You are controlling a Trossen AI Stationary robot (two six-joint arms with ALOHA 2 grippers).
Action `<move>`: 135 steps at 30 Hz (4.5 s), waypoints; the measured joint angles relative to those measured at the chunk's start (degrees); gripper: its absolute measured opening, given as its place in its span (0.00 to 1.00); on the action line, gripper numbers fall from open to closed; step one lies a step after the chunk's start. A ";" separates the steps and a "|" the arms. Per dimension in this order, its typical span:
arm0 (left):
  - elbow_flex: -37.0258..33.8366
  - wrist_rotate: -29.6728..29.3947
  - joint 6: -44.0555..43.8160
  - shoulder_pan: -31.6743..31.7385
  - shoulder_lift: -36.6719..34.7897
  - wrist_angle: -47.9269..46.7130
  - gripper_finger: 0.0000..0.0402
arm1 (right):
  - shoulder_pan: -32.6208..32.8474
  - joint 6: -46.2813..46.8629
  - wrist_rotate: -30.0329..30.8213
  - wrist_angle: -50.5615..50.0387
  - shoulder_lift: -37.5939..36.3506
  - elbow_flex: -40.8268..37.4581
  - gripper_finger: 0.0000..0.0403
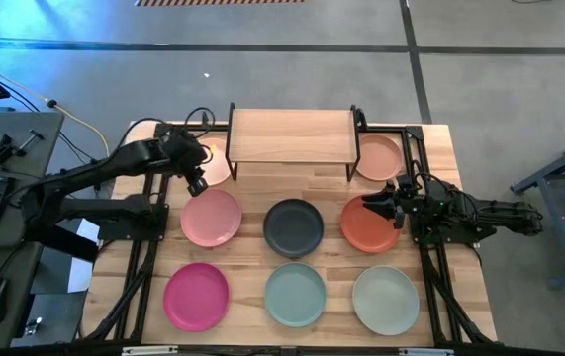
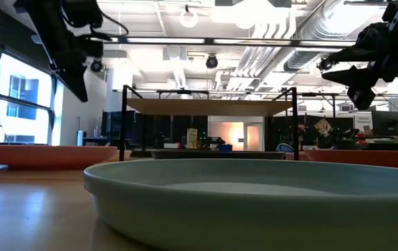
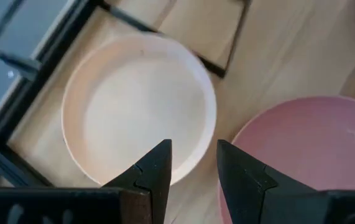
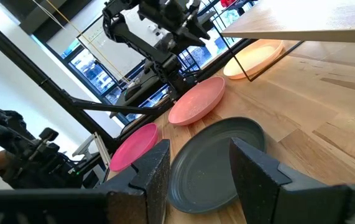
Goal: Place and stack plates onto a shelf
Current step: Put the light orange plate on the shelf
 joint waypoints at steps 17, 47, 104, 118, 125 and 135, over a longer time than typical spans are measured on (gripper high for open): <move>0.00 11.97 11.51 8.75 14.94 2.56 0.29 | 0.00 0.00 0.01 0.00 0.00 0.00 0.36; 0.00 18.56 20.34 12.65 28.21 7.87 0.29 | 0.00 0.00 0.01 0.00 0.02 0.00 0.36; 0.10 16.89 20.55 12.54 35.28 14.12 0.06 | 0.00 0.01 -0.01 0.00 0.00 0.00 0.36; -0.07 15.90 19.20 12.59 32.73 10.03 0.01 | 0.00 0.00 0.00 0.00 0.01 0.02 0.36; -0.09 15.15 17.33 12.59 26.28 8.15 0.00 | 0.01 0.02 0.00 0.00 0.02 0.00 0.36; -0.10 15.58 13.94 12.59 17.27 4.07 0.00 | 0.01 0.00 0.00 0.00 0.01 0.00 0.36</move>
